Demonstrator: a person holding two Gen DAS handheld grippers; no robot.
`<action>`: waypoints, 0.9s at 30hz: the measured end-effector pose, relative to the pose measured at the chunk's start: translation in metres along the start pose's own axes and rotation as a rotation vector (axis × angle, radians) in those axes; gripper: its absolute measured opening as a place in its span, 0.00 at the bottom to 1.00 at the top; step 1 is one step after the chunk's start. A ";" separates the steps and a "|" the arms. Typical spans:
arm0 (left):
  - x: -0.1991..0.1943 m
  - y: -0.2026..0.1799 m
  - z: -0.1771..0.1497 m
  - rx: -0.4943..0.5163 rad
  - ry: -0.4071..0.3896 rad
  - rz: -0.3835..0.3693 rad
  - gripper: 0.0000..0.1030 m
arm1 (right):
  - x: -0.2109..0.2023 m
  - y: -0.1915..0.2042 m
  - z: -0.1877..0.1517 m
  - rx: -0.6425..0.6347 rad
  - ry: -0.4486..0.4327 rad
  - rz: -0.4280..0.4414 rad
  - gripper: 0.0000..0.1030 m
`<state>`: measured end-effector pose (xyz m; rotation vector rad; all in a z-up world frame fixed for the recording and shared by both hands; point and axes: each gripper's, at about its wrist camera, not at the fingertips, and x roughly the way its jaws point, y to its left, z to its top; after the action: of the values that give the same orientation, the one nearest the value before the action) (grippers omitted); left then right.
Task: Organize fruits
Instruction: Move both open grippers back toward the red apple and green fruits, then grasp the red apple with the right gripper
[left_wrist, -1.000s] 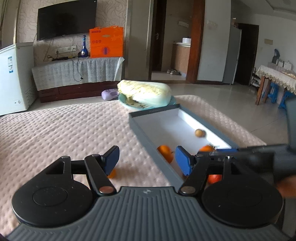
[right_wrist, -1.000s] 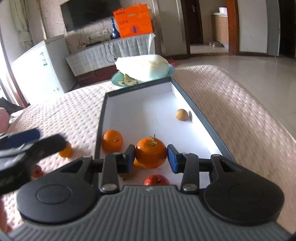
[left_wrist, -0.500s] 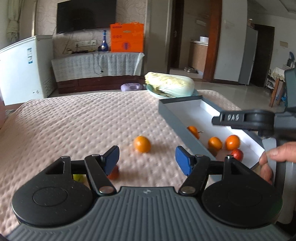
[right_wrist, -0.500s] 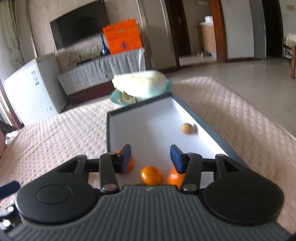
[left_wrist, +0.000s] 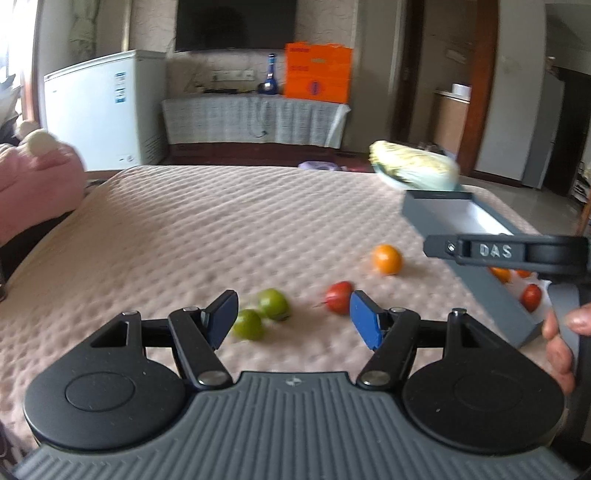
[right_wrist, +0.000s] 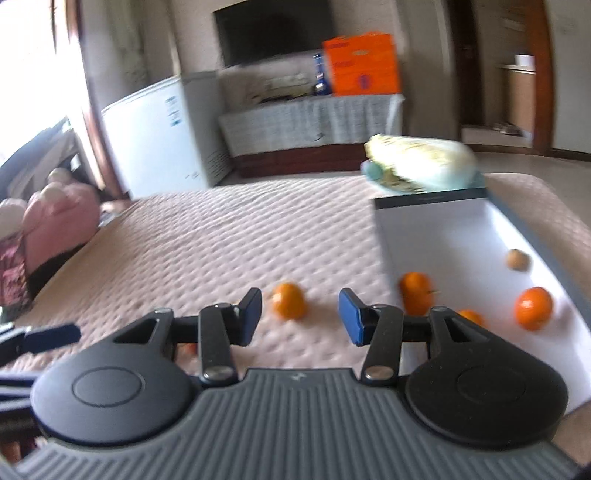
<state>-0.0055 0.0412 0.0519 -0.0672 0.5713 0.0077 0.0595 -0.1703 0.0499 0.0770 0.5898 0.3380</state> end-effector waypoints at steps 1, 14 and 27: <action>0.000 0.006 -0.001 -0.010 0.001 0.014 0.70 | 0.002 0.004 -0.001 -0.005 0.010 0.011 0.48; 0.000 0.043 0.008 -0.137 0.005 0.098 0.70 | 0.030 0.058 -0.018 -0.153 0.139 0.090 0.48; 0.011 0.042 0.006 -0.125 0.028 0.088 0.70 | 0.064 0.085 -0.026 -0.202 0.198 0.066 0.47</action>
<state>0.0055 0.0834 0.0483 -0.1639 0.6012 0.1282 0.0697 -0.0697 0.0083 -0.1330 0.7473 0.4709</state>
